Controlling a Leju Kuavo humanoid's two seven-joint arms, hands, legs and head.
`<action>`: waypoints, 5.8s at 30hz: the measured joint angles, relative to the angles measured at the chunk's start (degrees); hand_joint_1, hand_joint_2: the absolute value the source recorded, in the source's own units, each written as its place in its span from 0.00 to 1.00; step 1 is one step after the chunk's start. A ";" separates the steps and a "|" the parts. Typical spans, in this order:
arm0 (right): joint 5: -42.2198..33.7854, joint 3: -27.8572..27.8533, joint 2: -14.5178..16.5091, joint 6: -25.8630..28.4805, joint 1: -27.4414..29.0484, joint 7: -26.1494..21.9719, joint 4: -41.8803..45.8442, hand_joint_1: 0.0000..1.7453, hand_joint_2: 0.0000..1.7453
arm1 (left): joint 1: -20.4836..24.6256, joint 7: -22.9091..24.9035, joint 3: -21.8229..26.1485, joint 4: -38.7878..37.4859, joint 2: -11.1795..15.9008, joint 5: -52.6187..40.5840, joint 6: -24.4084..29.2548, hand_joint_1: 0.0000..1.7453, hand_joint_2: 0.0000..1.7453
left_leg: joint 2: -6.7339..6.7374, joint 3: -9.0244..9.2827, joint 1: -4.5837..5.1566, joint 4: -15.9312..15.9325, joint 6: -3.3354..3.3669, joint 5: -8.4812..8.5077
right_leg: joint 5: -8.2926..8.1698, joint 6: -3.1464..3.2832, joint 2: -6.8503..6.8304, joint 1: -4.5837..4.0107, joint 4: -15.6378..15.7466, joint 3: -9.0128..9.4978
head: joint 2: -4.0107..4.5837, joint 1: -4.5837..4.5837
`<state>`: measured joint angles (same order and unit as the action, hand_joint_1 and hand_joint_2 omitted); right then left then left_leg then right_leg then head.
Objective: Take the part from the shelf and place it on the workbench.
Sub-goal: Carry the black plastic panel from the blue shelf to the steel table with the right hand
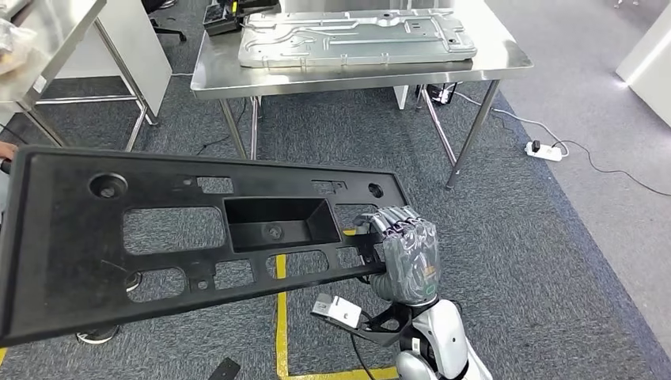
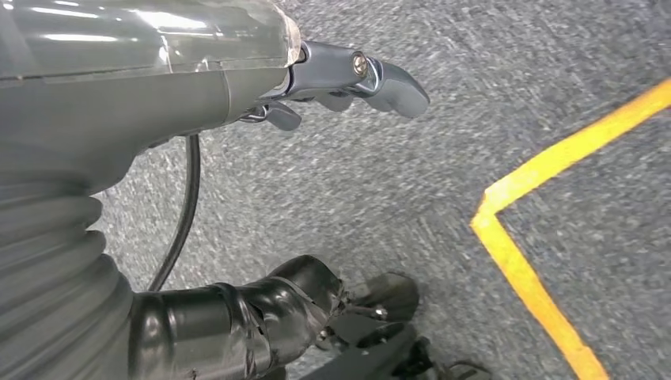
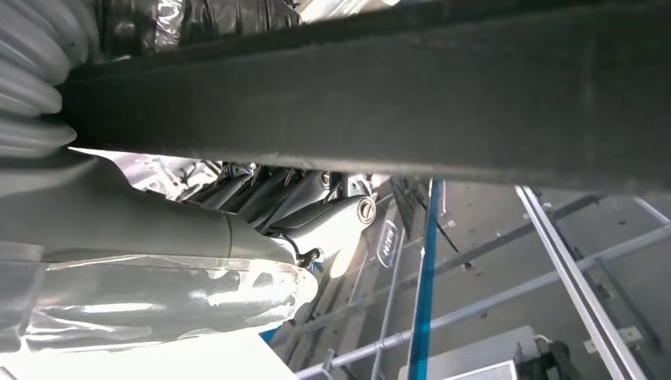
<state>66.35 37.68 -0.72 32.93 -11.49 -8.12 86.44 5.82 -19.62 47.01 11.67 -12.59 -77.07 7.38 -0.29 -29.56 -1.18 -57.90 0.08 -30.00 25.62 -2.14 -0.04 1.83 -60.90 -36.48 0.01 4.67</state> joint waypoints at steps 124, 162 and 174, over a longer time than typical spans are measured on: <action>3.25 0.00 2.58 -1.97 -7.77 6.31 -5.99 1.00 1.00 | 1.31 1.60 -4.19 -0.01 -1.02 -2.54 -1.41 0.00 1.00 | -0.35 -2.54 1.43 -0.48 1.90 2.58 | -0.16 3.01 0.08 -1.86 -0.77 -0.13 | 0.01 -0.60; 3.91 -0.37 2.56 -1.95 -8.07 7.51 -8.14 1.00 1.00 | 1.50 1.59 -5.15 -0.06 -1.33 -2.69 -1.54 0.00 1.00 | -0.03 -5.55 0.88 -7.26 -0.34 -1.41 | -0.17 4.06 0.05 -1.15 2.89 2.39 | 0.00 -0.98; 3.91 -0.40 2.48 -1.94 -7.54 7.51 -8.08 1.00 1.00 | 1.22 1.61 -5.38 -0.09 -1.18 -2.68 -1.58 0.00 1.00 | 0.01 -5.42 0.15 -0.92 0.13 4.72 | 2.79 2.02 0.32 -1.14 1.60 3.95 | 0.00 -1.00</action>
<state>70.26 37.28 1.75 30.99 -19.03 -0.61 78.37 7.04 -18.01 41.64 11.58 -13.77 -79.75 5.80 -0.29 -34.98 -1.03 -58.81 0.22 -25.27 28.41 -0.12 0.28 0.69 -59.30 -32.53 0.01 3.67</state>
